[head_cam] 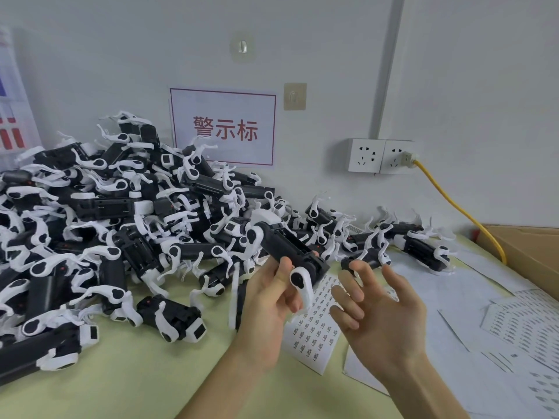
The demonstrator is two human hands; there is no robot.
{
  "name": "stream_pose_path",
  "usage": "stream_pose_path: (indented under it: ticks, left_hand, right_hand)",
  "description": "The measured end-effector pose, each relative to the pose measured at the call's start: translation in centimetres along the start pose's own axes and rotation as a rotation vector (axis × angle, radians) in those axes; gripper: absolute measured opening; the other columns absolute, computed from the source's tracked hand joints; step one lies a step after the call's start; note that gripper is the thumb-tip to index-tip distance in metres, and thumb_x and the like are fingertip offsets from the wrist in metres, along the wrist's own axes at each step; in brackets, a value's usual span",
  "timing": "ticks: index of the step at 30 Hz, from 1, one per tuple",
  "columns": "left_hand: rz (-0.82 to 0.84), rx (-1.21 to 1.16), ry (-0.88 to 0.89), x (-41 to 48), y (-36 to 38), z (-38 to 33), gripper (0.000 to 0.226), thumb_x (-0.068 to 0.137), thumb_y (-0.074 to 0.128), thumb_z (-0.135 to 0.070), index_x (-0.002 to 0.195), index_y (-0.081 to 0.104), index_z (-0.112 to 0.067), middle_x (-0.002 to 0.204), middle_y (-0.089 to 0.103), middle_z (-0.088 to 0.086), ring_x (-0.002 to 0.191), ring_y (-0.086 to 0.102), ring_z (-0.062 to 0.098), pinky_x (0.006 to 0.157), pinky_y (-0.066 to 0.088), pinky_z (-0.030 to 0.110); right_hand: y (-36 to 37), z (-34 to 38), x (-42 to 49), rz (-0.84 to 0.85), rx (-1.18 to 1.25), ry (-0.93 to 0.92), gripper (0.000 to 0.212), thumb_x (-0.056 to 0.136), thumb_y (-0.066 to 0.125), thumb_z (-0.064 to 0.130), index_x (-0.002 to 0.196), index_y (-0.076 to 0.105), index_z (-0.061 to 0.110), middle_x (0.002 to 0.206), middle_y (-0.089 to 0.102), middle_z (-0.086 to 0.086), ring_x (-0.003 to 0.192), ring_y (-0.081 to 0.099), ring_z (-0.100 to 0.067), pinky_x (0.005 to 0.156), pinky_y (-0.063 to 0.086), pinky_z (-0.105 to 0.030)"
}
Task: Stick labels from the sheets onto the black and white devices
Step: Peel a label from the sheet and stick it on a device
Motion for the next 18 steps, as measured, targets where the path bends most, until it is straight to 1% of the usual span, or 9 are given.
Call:
stream_pose_path:
  ticks: [3,5,7,8,9,11,14,16,18]
  left_hand:
    - [-0.001,0.012,-0.021,0.0,0.0,0.4,0.052,0.080,0.073,-0.060,0.070,0.052,-0.014,0.061,0.041,0.004,0.056,0.038,0.016,0.063,0.040,0.027]
    - [-0.002,0.002,-0.054,0.1,0.0,0.8,0.053,0.081,0.067,-0.062,0.078,0.058,-0.010,0.061,0.044,0.005,0.055,0.043,0.017,0.062,0.045,0.027]
    - [0.015,-0.002,-0.095,0.0,0.1,1.0,0.055,0.095,0.055,-0.057,0.092,0.066,-0.003,0.072,0.058,0.009,0.059,0.052,0.015,0.061,0.049,0.024]
    - [0.029,0.006,-0.106,0.0,0.2,1.0,0.054,0.099,0.048,-0.055,0.095,0.074,-0.008,0.082,0.068,0.009,0.063,0.058,0.013,0.061,0.051,0.021]
    - [0.049,0.027,-0.100,-0.1,0.3,0.9,0.050,0.100,0.044,-0.053,0.095,0.080,-0.019,0.091,0.075,0.007,0.068,0.065,0.012,0.060,0.051,0.019]
    - [0.053,0.078,-0.078,-0.2,0.6,0.7,0.045,0.101,0.043,-0.053,0.103,0.081,-0.029,0.103,0.078,0.006,0.081,0.072,0.013,0.060,0.052,0.020]
    - [0.012,0.025,-0.136,-0.2,0.5,1.0,0.050,0.099,0.044,-0.058,0.113,0.079,-0.024,0.117,0.075,0.013,0.086,0.070,0.015,0.065,0.049,0.028]
    - [0.030,-0.046,-0.174,-0.1,0.4,1.3,0.052,0.100,0.044,-0.057,0.118,0.077,-0.021,0.120,0.074,0.015,0.090,0.071,0.017,0.067,0.053,0.030]
    - [0.058,-0.078,-0.195,0.0,0.4,1.4,0.041,0.101,0.053,-0.044,0.119,0.075,-0.015,0.118,0.075,0.016,0.098,0.075,0.023,0.071,0.059,0.030]
  right_hand:
    - [0.0,0.0,0.0,-0.011,-0.055,-0.012,0.030,0.080,0.062,0.040,0.090,0.068,0.012,0.071,0.033,0.000,0.056,0.024,-0.015,0.048,0.022,-0.026]
    - [0.0,0.0,0.0,-0.031,-0.152,-0.039,0.032,0.083,0.055,0.038,0.093,0.070,0.012,0.073,0.037,-0.002,0.058,0.026,-0.015,0.050,0.023,-0.026]
    - [0.2,0.2,0.0,-0.046,-0.296,-0.084,0.033,0.080,0.056,0.035,0.098,0.072,0.012,0.079,0.044,-0.004,0.062,0.034,-0.015,0.054,0.027,-0.028]
    - [0.4,0.2,0.0,-0.042,-0.357,-0.104,0.035,0.079,0.057,0.034,0.102,0.072,0.012,0.082,0.048,-0.005,0.065,0.039,-0.015,0.058,0.029,-0.029]
    - [0.5,0.1,0.0,-0.032,-0.404,-0.116,0.040,0.078,0.056,0.035,0.107,0.072,0.012,0.086,0.052,-0.006,0.070,0.044,-0.015,0.062,0.031,-0.031]
    - [0.8,-0.2,0.0,-0.011,-0.494,-0.129,0.047,0.078,0.055,0.035,0.118,0.070,0.013,0.099,0.059,-0.007,0.083,0.051,-0.017,0.070,0.035,-0.035]
    - [1.0,-0.5,-0.1,-0.038,-0.694,-0.169,0.050,0.074,0.062,0.042,0.120,0.072,0.028,0.120,0.066,0.001,0.105,0.059,-0.016,0.083,0.043,-0.033]
    - [1.1,-0.7,-0.1,-0.064,-0.835,-0.195,0.055,0.067,0.067,0.052,0.121,0.071,0.039,0.123,0.066,0.009,0.106,0.061,-0.011,0.084,0.049,-0.027]
    - [1.0,-0.8,-0.1,-0.062,-0.939,-0.209,0.057,0.067,0.073,0.048,0.124,0.068,0.042,0.123,0.064,0.014,0.105,0.061,-0.009,0.085,0.051,-0.023]
Point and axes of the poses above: each hand's wrist, its own x-axis towards the middle knuckle, its own y-axis out of the palm, z = x × y, the point moved 6 cm from there along x, towards the middle knuckle
